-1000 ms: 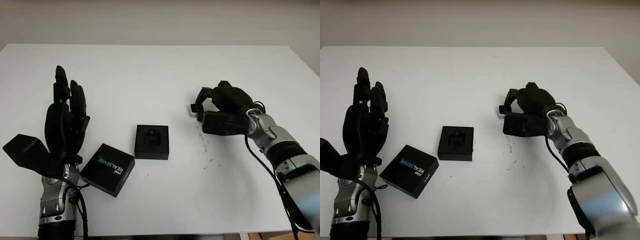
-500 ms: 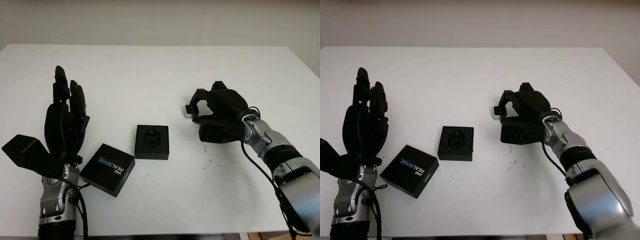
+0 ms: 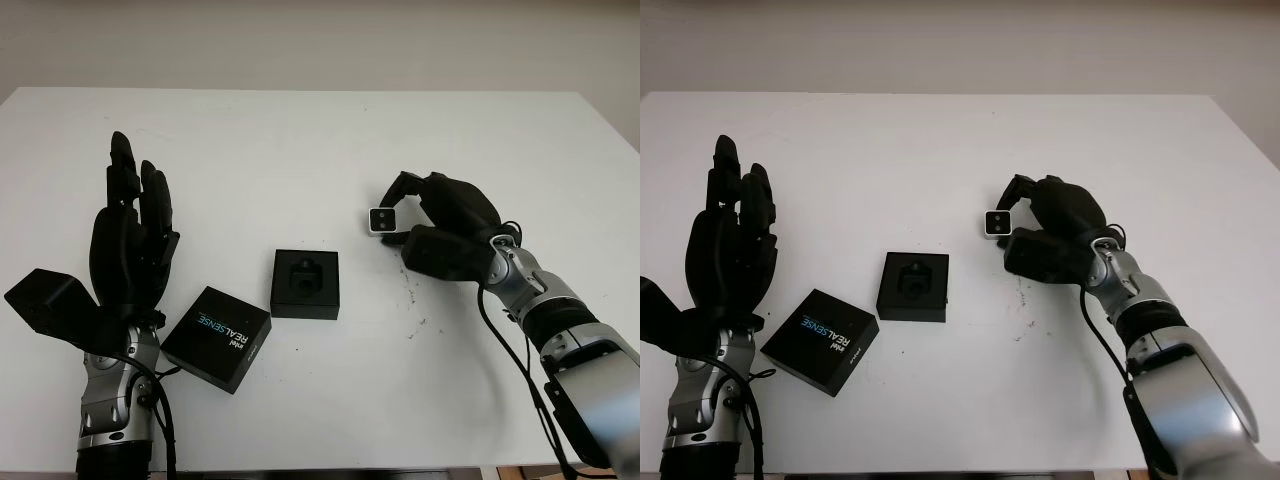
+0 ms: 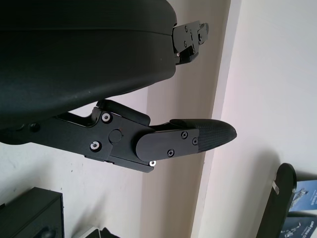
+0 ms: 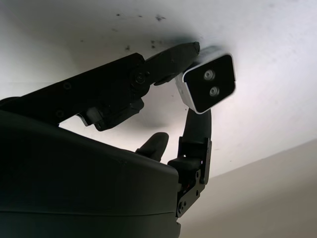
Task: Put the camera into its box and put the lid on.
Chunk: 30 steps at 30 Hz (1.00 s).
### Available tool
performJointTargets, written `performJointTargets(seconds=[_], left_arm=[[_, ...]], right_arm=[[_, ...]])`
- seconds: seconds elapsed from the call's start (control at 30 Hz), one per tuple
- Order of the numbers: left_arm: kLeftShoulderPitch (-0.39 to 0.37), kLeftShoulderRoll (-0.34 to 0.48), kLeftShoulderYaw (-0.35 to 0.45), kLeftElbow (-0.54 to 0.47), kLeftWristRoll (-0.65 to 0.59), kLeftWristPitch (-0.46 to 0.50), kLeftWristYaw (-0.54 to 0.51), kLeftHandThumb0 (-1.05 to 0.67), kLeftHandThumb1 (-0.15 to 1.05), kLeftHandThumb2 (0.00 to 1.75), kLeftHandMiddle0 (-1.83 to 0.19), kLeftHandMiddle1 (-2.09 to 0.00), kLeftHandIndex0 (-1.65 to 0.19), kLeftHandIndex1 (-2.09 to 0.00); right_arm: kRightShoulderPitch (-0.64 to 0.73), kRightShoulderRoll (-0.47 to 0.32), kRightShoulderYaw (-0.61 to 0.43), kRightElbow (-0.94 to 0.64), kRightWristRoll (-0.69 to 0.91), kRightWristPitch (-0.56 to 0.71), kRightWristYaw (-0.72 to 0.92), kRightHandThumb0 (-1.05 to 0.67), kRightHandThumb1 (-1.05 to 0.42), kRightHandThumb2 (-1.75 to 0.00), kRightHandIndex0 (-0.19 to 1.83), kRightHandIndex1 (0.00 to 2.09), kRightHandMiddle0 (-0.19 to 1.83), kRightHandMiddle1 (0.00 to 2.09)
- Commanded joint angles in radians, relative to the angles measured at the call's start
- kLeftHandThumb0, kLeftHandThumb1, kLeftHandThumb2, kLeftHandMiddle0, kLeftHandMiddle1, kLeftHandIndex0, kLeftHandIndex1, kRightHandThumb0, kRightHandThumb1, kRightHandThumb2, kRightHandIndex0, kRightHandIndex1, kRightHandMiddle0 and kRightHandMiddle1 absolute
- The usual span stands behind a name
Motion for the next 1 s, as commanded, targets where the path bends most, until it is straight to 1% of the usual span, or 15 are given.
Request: performJointTargets(seconds=[0.0,0.1,0.3,0.67,0.77,0.87,0.9,0.97], left_arm=[[0.003,0.003,0.002,-0.013,0.0,0.001,0.001,-0.66,1.05,0.45,0.19,0.0,0.19,0.0],[0.006,0.007,0.0,-0.012,0.007,-0.002,-0.001,-0.66,1.05,0.47,0.19,0.0,0.19,0.0],[0.006,0.003,0.004,-0.011,0.0,0.001,0.0,-0.66,1.05,0.46,0.19,0.0,0.19,0.0],[0.011,0.012,0.007,-0.011,0.0,-0.002,-0.01,-0.66,1.05,0.48,0.19,0.0,0.19,0.0],[0.011,0.012,0.009,-0.011,0.001,0.001,-0.007,-0.66,1.05,0.46,0.19,0.0,0.19,0.0],[0.013,0.013,0.008,-0.011,0.002,-0.001,-0.01,-0.66,1.05,0.46,0.19,0.0,0.19,0.0],[0.013,0.014,0.008,-0.01,0.003,-0.002,-0.012,-0.66,1.05,0.46,0.19,0.0,0.19,0.0],[0.013,0.014,0.007,-0.009,0.004,-0.003,-0.013,-0.66,1.05,0.47,0.19,0.0,0.19,0.0]], right_arm=[[0.002,0.011,-0.048,-0.013,0.053,0.026,0.039,-0.36,-0.92,-0.06,0.2,0.61,0.35,1.58],[0.004,0.015,-0.085,-0.034,0.097,0.038,0.069,-0.38,-0.92,-0.05,0.21,0.61,0.35,1.63],[0.02,0.017,-0.128,-0.073,0.147,0.033,0.111,-0.39,-0.91,-0.05,0.19,0.64,0.36,1.65],[0.064,0.026,-0.173,-0.159,0.186,0.023,0.146,-0.38,-0.92,-0.06,0.12,0.71,0.34,1.68],[0.079,0.031,-0.192,-0.193,0.214,0.004,0.157,-0.39,-0.92,-0.05,0.1,0.74,0.34,1.69],[0.109,0.057,-0.233,-0.26,0.284,0.029,0.197,-0.4,-0.92,-0.05,0.06,0.8,0.33,1.71],[0.133,0.076,-0.251,-0.316,0.322,0.065,0.218,-0.4,-0.93,-0.06,0.02,0.79,0.32,1.72],[0.175,0.102,-0.274,-0.41,0.375,0.121,0.249,-0.39,-0.94,-0.06,0.03,0.72,0.29,1.71]])
